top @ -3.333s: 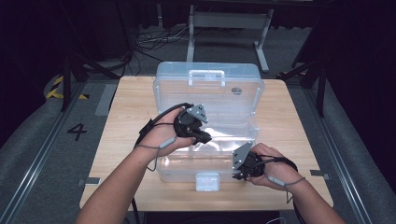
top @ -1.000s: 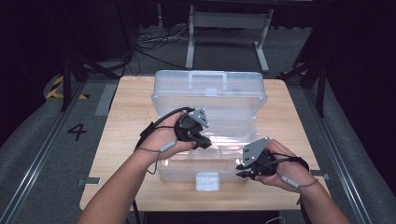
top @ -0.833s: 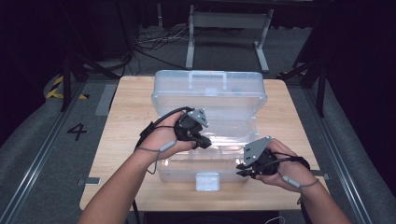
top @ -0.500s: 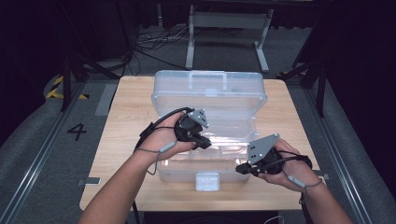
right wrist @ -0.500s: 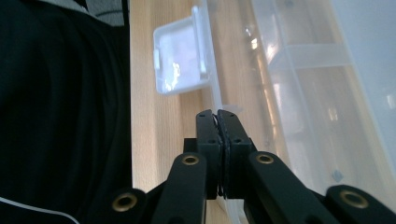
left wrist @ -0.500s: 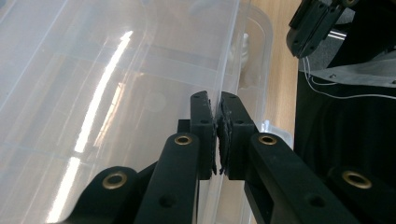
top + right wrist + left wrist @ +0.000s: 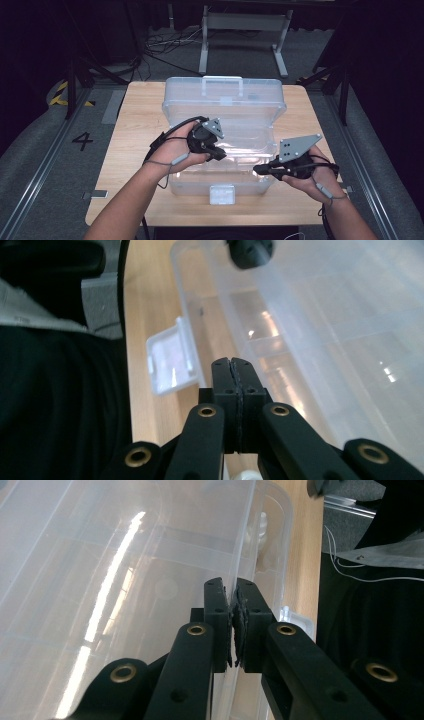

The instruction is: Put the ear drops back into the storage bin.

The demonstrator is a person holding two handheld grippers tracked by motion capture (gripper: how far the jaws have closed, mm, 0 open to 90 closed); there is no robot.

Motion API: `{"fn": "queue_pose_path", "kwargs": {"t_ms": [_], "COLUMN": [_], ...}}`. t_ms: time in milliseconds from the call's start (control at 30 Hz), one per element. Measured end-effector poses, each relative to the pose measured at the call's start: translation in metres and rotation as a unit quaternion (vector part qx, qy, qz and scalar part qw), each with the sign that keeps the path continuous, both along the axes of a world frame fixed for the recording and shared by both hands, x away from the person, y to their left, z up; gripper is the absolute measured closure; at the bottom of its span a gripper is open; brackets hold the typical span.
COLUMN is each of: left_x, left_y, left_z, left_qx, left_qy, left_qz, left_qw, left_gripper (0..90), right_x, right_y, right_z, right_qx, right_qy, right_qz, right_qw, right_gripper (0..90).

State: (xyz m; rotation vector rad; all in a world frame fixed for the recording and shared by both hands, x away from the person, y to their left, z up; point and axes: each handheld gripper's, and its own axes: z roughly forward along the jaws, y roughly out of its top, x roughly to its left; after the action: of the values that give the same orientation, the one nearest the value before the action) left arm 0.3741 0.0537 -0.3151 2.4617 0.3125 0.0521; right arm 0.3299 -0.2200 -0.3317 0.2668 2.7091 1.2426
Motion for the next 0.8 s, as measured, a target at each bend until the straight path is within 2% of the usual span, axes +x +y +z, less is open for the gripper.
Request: {"fn": "queue_pose_path", "kwargs": {"t_ms": [67,100,133,167,233,300,367,467,500,533,567,667,700,733,800], "left_x": [0.000,0.000,0.000,0.000,0.000,0.000,-0.001,-0.001,-0.002,-0.002,-0.002,-0.003,-0.004,-0.004,-0.005], "left_y": [0.000,0.000,0.000,0.000,0.000,0.000,0.000,0.000,0.000,0.000,0.000,0.002,0.002,0.002,0.002], "left_z": [0.000,0.000,0.000,0.000,0.000,0.000,0.000,0.000,0.000,-0.001,-0.001,-0.002,-0.003,-0.003,-0.003], "left_qx": [0.000,0.000,0.000,0.000,0.000,0.000,0.000,0.001,0.001,-0.003,-0.003,-0.008,-0.008,-0.008,-0.010], "left_qy": [0.000,0.000,0.001,0.001,0.000,0.000,0.000,-0.001,-0.003,0.000,0.000,0.000,0.000,0.000,-0.001], "left_qz": [0.000,0.000,0.000,0.000,0.000,0.001,0.002,0.004,0.005,0.007,0.007,0.008,0.009,0.009,0.010], "left_qw": [1.0000,1.0000,1.0000,1.0000,1.0000,1.0000,1.0000,1.0000,1.0000,1.0000,1.0000,0.9999,0.9999,0.9999,0.9999], "left_gripper": [85.6,85.6,85.7,85.6,85.6,85.6,85.6,85.6,85.6,85.5,85.5,85.5,85.4,85.4,85.4], "right_x": [0.002,0.002,0.004,0.005,0.006,0.009,0.012,0.014,0.014,0.016,0.016,0.020,0.021,0.021,0.025], "right_y": [-0.005,-0.005,-0.011,-0.014,-0.016,-0.023,-0.027,-0.032,-0.032,-0.034,-0.034,-0.038,-0.040,-0.040,-0.044], "right_z": [0.002,0.002,0.003,0.004,0.004,0.004,0.005,0.005,0.005,0.005,0.005,0.005,0.005,0.005,0.006], "right_qx": [0.024,0.024,0.048,0.058,0.065,0.090,0.105,0.120,0.120,0.131,0.131,0.143,0.150,0.150,0.164], "right_qy": [-0.002,-0.002,0.000,0.002,0.005,0.010,0.011,0.011,0.011,0.011,0.011,0.012,0.010,0.010,0.009], "right_qz": [-0.016,-0.016,-0.036,-0.043,-0.048,-0.067,-0.078,-0.089,-0.089,-0.100,-0.100,-0.117,-0.125,-0.125,-0.138], "right_qw": [0.9996,0.9996,0.9982,0.9974,0.9967,0.9936,0.9914,0.9887,0.9887,0.9862,0.9862,0.9828,0.9807,0.9807,0.9767], "right_gripper": [90.0,90.0,90.0,90.0,90.0,90.0,90.0,90.0,90.0,90.0,90.0,90.0,90.0,90.0,90.0]}}
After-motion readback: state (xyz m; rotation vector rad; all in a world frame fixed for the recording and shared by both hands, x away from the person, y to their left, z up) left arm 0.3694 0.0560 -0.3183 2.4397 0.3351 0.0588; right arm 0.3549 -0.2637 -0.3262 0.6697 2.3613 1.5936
